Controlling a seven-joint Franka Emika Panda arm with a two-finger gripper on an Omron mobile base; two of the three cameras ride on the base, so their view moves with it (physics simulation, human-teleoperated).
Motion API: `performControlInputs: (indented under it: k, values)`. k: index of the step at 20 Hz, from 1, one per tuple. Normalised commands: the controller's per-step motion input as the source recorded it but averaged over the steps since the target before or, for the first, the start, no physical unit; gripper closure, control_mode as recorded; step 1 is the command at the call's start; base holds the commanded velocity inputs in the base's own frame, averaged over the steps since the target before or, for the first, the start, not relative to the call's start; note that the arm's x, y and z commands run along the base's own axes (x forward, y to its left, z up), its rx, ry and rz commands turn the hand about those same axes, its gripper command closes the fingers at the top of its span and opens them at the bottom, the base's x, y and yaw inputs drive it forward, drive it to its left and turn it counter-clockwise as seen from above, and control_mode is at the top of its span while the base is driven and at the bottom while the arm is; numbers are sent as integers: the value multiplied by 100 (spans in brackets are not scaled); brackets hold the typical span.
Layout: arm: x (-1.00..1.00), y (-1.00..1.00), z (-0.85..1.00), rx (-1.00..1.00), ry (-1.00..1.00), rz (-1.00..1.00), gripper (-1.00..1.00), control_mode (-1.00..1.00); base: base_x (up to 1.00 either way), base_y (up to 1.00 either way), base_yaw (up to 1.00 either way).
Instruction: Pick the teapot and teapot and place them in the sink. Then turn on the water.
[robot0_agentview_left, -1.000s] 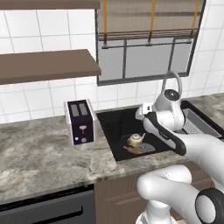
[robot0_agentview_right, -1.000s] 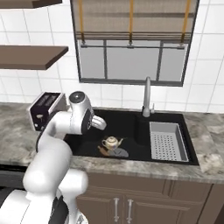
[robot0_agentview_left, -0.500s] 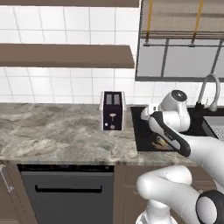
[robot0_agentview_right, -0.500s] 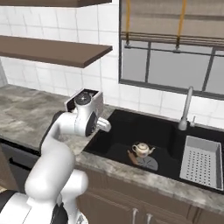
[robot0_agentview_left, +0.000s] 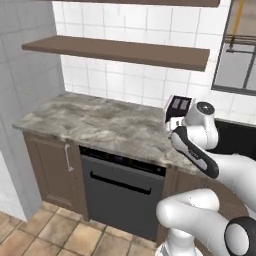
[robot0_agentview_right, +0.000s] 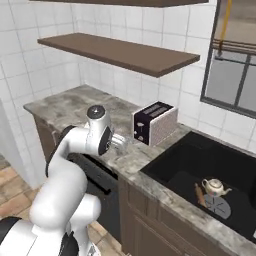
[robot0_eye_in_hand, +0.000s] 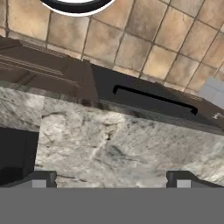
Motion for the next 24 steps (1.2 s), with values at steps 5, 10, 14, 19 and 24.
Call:
performControlInputs:
  k: [5, 10, 14, 19, 24]
  values:
    - [0, 0, 0, 0, 0, 0, -100, 100, -60, 8, 57]
    - [0, 0, 0, 0, 0, 0, -100, 100, -42, 18, 58]
    - [0, 0, 0, 0, 0, 0, -100, 100, -23, 22, 60]
    - [0, 0, 0, 0, 0, 0, -100, 100, -5, 22, 59]
    - [0, 0, 0, 0, 0, 0, -100, 100, 0, 20, 58]
